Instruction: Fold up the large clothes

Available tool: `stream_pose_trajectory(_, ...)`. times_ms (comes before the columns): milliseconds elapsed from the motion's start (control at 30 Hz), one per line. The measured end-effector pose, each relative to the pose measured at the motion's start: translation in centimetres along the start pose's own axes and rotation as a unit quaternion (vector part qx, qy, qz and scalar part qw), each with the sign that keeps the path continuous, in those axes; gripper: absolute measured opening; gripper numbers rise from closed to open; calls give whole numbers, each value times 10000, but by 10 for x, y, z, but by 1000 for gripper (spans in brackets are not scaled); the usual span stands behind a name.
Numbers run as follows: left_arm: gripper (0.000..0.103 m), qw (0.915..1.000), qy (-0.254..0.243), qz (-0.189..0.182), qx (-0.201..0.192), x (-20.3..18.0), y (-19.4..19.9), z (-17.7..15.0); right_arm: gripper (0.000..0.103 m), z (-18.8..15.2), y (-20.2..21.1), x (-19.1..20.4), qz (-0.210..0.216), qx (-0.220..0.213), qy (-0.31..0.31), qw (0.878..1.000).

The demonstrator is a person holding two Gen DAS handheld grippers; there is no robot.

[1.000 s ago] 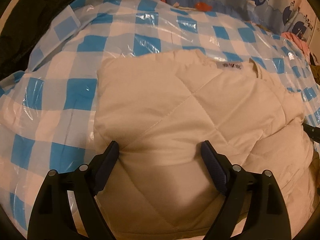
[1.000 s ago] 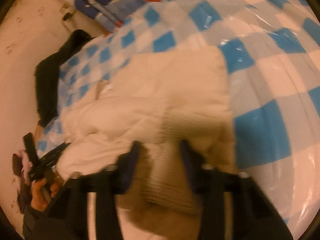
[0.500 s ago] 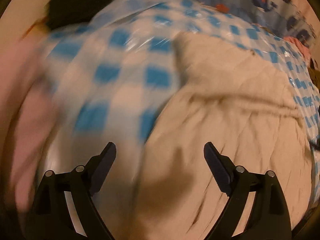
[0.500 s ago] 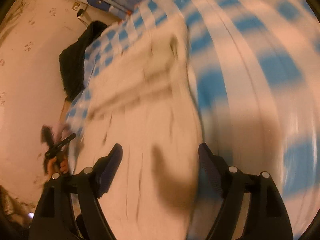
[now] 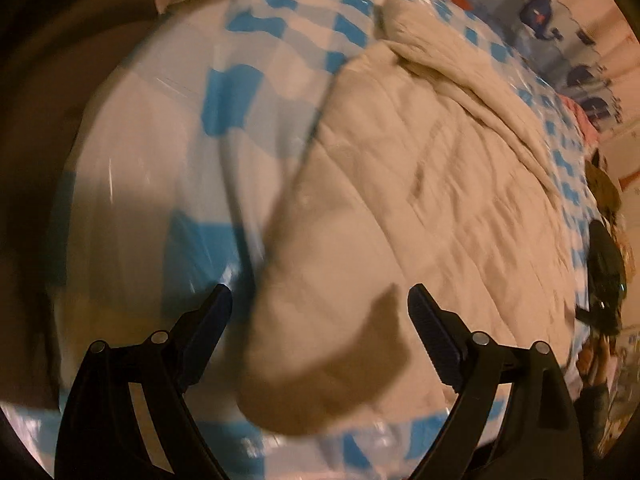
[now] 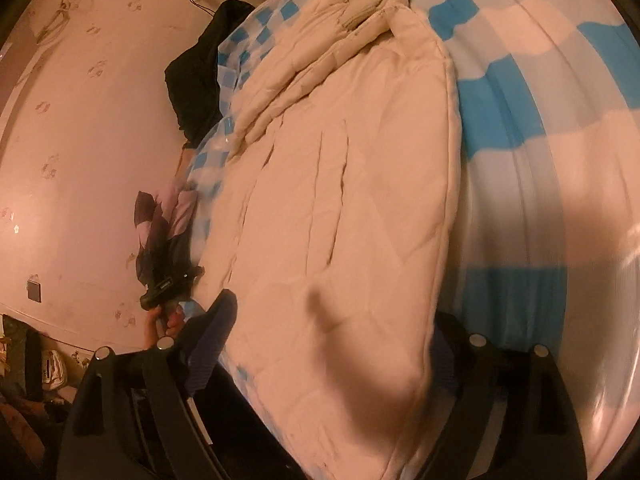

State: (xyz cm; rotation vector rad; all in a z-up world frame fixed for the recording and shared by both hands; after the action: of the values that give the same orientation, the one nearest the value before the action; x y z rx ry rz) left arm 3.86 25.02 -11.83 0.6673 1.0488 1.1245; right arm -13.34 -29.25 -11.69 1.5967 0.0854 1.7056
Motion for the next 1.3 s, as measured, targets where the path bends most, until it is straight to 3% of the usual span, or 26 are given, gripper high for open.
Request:
stream_pose_trajectory(200, 86, 9989, -318, -145, 319, -16, 9, -26, 87, -14, 1, 9, 218, 256, 20, 9994)
stream_pose_trajectory(333, 85, 9988, -294, -263, 289, -19, 18, -30, 87, -22, -9, 4, -46, 518, 21, 9986)
stream_pose_trajectory(433, 65, 9985, -327, -17, 443, -15, 11, -31, 89, -23, -9, 10, 237, 453, -47, 9987)
stream_pose_trajectory(500, 47, 9985, -237, -3, 493, -9, 9, -32, 89, -26, -12, 9, 70, 541, -2, 9985)
stream_pose_trajectory(733, 26, 9995, -41, -160, 262, 0, 16, -36, 89, -31, -11, 12, 76, 495, 78, 9987)
stream_pose_trajectory(800, 24, 9996, -67, -162, 202, -3, 20, -37, 80, -31, -11, 15, 196, 369, 55, 9991)
stream_pose_trajectory(867, 24, 9998, -64, -154, 131, -6, 24, -35, 55, -30, -8, 17, 357, 203, 24, 9992)
stream_pose_trajectory(933, 23, 9998, -69, -192, 46, -10, 31, -33, 41, -29, -1, 14, 568, 23, -52, 9984)
stream_pose_trajectory(1067, 23, 9996, -175, -212, -31, -18, 40, -30, 38, -42, -11, 0, 188, 362, -80, 9991)
stream_pose_trajectory(1133, 21, 9996, -185, -224, -29, -18, 40, -29, 37, -46, -11, -1, 200, 354, -92, 9991)
stream_pose_trajectory(1233, 19, 9996, -130, -230, -15, -16, 39, -30, 22, -47, -8, 2, 259, 162, -156, 9994)
stream_pose_trajectory(1300, 17, 9994, -16, -348, -71, -16, 44, -27, 17, -42, -3, 14, 410, -29, -74, 9991)
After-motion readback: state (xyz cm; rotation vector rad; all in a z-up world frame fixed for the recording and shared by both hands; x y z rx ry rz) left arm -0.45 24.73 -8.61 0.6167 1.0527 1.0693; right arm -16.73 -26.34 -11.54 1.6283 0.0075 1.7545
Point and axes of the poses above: each gripper's, at about its wrist camera, not at the fingertips, and y roughly against the way its jaws point, x to its left, z to its top, the point moved 3 cm from there along -y, roughly the way its jaws point, and after that the axes turned 7 degrees about -x, right-handed, at the moved point
